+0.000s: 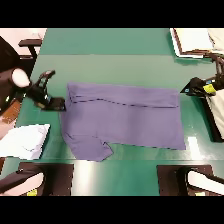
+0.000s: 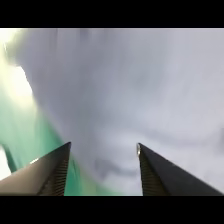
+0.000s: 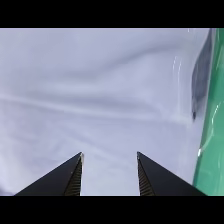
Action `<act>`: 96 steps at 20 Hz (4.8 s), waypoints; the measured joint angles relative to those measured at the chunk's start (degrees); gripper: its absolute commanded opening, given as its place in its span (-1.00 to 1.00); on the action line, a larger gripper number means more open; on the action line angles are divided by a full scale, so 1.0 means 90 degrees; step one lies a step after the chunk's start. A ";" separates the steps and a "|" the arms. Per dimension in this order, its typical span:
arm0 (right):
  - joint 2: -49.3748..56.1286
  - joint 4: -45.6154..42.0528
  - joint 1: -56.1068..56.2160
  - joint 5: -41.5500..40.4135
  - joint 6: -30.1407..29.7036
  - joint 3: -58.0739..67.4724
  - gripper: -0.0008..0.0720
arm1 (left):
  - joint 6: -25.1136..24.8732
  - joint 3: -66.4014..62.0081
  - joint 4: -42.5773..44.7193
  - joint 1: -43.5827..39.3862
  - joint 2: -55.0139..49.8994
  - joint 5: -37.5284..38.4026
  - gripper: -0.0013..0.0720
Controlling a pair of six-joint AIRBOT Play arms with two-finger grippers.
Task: Fold the shirts.
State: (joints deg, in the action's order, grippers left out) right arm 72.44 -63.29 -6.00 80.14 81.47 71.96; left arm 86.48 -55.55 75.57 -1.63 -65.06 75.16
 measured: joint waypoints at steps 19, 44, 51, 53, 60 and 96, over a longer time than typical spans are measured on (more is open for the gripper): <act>-0.1358 0.0085 -0.0124 -0.0639 -0.0100 -0.1375 0.09 | 0.0612 0.4313 -0.2174 -0.0002 0.2504 -0.1603 -0.89; -0.1855 -0.1299 -0.1253 -0.0350 -0.0083 -0.4738 -0.92 | 0.0510 0.3283 -0.1695 -0.0005 0.3308 -0.0396 -0.89; -0.1773 -0.1316 -0.0539 0.0056 0.0041 -0.3276 -0.93 | 0.0197 0.2244 -0.1685 -0.0007 0.3089 -0.0066 -0.89; -0.1537 -0.1319 -0.0289 0.0109 0.0112 -0.2642 -0.93 | 0.0024 0.1824 -0.1676 -0.0007 0.2676 -0.0163 -0.89; 0.0274 -0.1304 0.0231 -0.0027 0.0250 -0.0199 -0.93 | -0.0736 -0.0500 -0.1673 -0.0007 -0.0177 -0.1175 -0.89; 0.2752 0.1865 -0.0483 0.0087 -0.1219 0.1591 -0.93 | -0.0831 -0.4158 -0.2579 -0.2239 -0.4175 -0.2715 -0.89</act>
State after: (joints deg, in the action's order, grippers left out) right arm 97.21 -46.50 -10.35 80.93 70.50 86.28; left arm 79.00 -92.97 52.36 -21.78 -102.63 50.72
